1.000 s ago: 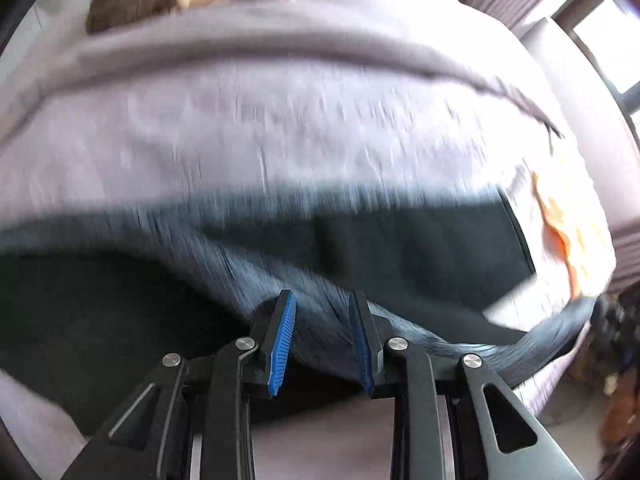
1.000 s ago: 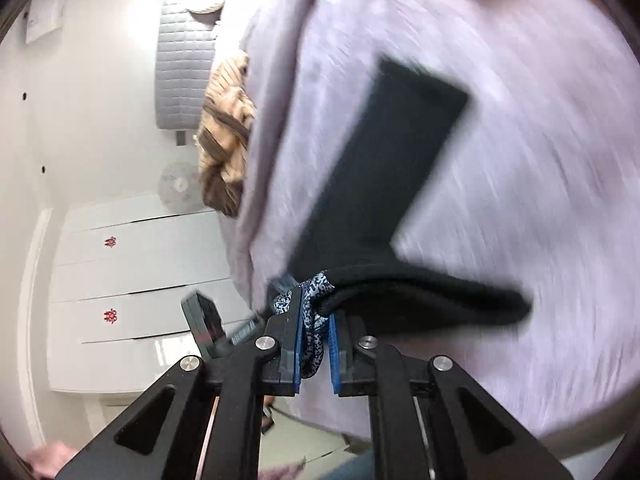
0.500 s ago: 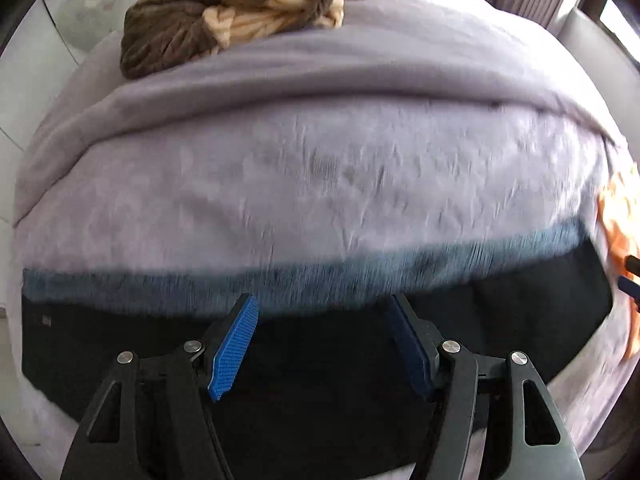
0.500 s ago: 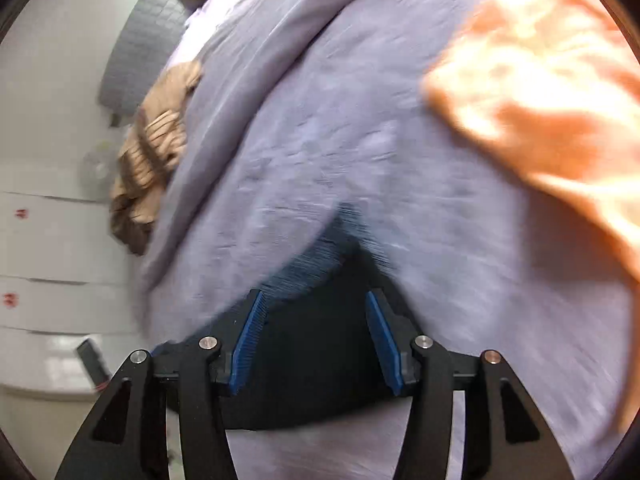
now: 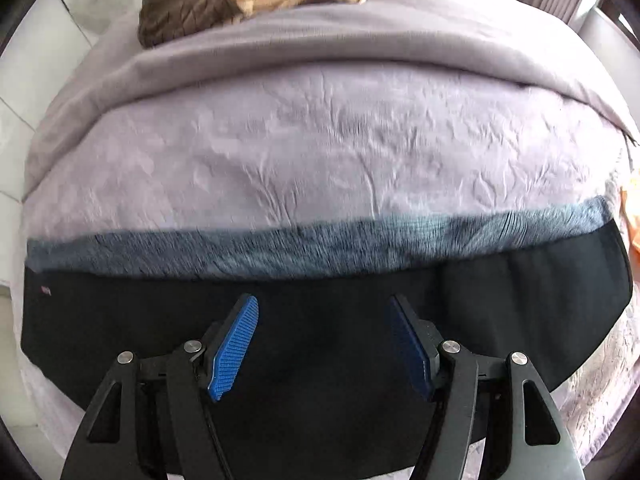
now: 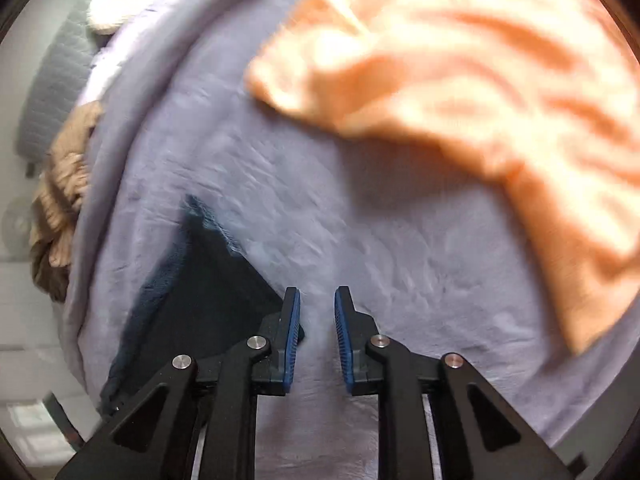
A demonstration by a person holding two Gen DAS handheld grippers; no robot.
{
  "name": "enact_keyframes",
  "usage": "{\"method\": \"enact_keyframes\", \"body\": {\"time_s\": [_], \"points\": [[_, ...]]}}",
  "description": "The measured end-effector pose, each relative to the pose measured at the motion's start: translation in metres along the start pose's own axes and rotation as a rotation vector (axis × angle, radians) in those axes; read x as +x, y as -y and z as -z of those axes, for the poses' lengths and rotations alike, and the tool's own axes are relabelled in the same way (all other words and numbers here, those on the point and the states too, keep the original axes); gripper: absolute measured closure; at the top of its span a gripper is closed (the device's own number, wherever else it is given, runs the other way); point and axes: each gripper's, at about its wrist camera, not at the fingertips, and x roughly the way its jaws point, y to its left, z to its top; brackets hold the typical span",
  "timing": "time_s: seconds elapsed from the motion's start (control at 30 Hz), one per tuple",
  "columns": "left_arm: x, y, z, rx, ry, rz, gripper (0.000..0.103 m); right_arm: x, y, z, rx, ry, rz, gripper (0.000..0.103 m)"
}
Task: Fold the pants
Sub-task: 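Open both grippers and lay the folded trousers flat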
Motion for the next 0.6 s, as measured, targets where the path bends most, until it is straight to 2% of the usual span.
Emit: {"method": "enact_keyframes", "body": {"time_s": [0.07,0.13,0.17,0.23,0.27,0.33,0.4,0.47,0.53,0.6], "points": [[0.010,0.001,-0.005,0.008,-0.010,-0.025,0.035,-0.009,-0.034,0.005,-0.146,0.004,-0.070,0.081],[0.027,0.003,-0.011,-0.013,-0.026,-0.039,0.035,0.008,-0.080,0.017,-0.324,-0.061,-0.088,0.081],[0.034,0.003,-0.013,-0.028,-0.028,-0.049,0.035,0.026,-0.109,0.027,-0.420,-0.102,-0.116,0.078],[0.045,0.005,-0.019,-0.047,-0.011,-0.067,0.033,0.058,-0.139,0.039,-0.500,-0.161,-0.154,0.074],[0.049,0.006,-0.024,-0.043,0.011,-0.086,0.027,0.084,-0.158,0.046,-0.546,-0.200,-0.151,0.074],[0.056,0.007,-0.036,-0.042,0.014,-0.101,0.024,0.112,-0.170,0.051,-0.593,-0.214,-0.104,0.074],[0.063,-0.002,-0.050,-0.071,0.005,-0.085,0.024,0.129,-0.180,0.040,-0.609,-0.175,-0.062,0.075],[0.061,-0.015,-0.062,-0.106,0.002,-0.102,0.024,0.133,-0.182,0.024,-0.560,-0.154,-0.057,0.076],[0.049,-0.030,-0.062,-0.117,0.008,-0.105,0.024,0.124,-0.179,0.011,-0.508,-0.111,0.005,0.074],[0.030,-0.050,-0.054,-0.108,0.023,-0.117,0.024,0.109,-0.173,0.006,-0.450,-0.128,-0.055,0.073]]}}
